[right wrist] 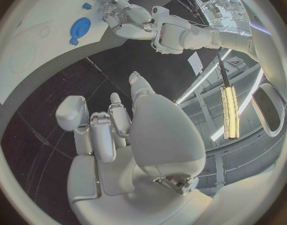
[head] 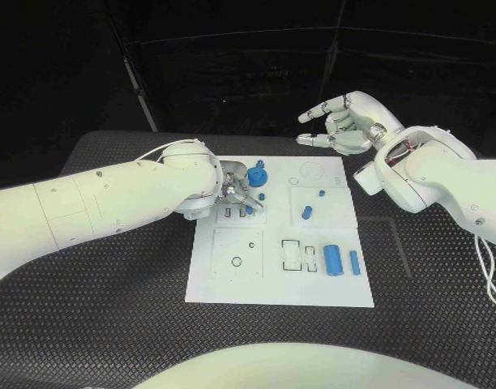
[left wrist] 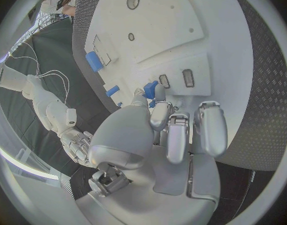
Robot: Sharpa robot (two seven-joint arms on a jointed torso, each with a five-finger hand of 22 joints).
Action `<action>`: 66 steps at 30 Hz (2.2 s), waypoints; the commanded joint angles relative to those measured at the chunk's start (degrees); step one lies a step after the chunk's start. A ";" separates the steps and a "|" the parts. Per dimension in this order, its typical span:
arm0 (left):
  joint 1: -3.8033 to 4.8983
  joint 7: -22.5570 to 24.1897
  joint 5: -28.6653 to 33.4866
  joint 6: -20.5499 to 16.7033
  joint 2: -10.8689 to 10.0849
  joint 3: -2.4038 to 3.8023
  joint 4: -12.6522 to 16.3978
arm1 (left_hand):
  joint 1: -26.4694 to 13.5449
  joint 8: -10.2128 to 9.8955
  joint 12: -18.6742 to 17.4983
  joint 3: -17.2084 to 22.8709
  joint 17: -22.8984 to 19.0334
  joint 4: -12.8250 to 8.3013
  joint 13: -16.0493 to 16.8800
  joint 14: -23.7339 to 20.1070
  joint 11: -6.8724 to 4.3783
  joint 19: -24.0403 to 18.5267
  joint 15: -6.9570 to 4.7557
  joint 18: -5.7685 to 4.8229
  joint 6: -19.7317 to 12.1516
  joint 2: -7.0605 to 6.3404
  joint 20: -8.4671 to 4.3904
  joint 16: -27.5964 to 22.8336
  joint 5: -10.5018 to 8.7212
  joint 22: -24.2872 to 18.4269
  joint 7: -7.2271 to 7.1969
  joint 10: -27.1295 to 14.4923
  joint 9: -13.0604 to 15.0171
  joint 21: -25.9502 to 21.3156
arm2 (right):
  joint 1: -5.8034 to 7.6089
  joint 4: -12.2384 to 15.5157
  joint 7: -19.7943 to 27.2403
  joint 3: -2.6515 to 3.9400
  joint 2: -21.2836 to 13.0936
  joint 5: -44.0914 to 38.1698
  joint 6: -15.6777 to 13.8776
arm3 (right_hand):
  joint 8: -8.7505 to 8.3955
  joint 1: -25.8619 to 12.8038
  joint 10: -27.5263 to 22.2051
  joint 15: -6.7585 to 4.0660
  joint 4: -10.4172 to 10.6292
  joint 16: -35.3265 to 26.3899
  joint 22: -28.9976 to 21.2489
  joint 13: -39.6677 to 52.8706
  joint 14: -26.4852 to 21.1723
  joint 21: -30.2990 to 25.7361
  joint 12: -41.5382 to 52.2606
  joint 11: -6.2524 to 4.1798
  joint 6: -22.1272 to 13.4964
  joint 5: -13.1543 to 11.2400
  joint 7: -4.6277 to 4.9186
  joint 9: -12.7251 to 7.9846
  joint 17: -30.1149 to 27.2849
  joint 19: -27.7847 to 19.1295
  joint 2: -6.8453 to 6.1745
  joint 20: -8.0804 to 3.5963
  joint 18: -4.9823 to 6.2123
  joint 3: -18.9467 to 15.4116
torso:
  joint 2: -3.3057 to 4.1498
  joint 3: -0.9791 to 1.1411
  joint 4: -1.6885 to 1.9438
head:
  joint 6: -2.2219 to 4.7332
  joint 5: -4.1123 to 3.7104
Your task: Assemble the parts on the task board
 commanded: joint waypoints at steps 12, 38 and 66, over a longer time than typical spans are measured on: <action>0.08 -0.17 3.72 -0.97 -0.67 0.04 0.90 | 3.44 0.47 -0.22 3.25 15.09 -2.40 -0.50 5.95 -0.59 -0.40 -0.51 -0.16 -1.11 0.79 -0.37 0.17 0.18 -0.15 -0.19 -0.09 0.95 -0.24 | 0.10 -0.60 0.20 0.05 0.37 0.15 0.73 | 0.39 0.00 0.33 -0.45 -0.07 -0.30 0.00 0.09 4.83 -0.10 0.11 -0.05 0.11 0.23 0.01 -0.06 9.73 -0.02 0.52 -0.21 -0.34 -0.30 | -0.01 -0.01 0.03 | -0.24 0.04; -0.08 0.34 8.57 -8.47 -4.26 0.02 4.67 | 4.34 0.34 -0.77 18.17 15.09 -6.08 -0.88 5.95 -0.86 -0.19 -0.70 -0.22 -1.93 -2.79 -0.64 0.17 0.24 0.48 -0.42 0.18 2.94 -0.30 | 0.09 -2.70 0.32 0.04 0.63 0.15 1.04 | 0.44 0.01 0.33 -0.46 -0.09 -0.31 -0.07 0.06 4.83 -0.13 0.10 -0.05 0.14 0.28 0.00 -0.07 9.72 -0.04 0.57 -0.22 -0.32 -0.31 | -0.31 0.11 0.53 | -0.45 0.18; -2.91 0.19 0.70 -12.80 -5.17 -0.03 6.44 | -2.12 0.69 -0.69 35.15 15.09 -6.20 -0.89 5.95 -0.83 -0.04 -0.69 -0.22 -1.63 -9.94 -0.57 0.17 0.01 0.85 -0.36 0.72 5.10 -0.56 | 0.09 -4.00 0.29 0.02 0.93 -0.49 1.48 | 0.49 0.00 0.35 -0.47 -0.10 -0.33 -0.06 0.07 4.82 -0.12 0.12 -0.07 0.17 0.32 -0.01 -0.09 9.67 -0.03 0.63 -0.22 -0.33 -0.35 | -0.65 0.26 1.01 | -0.78 0.02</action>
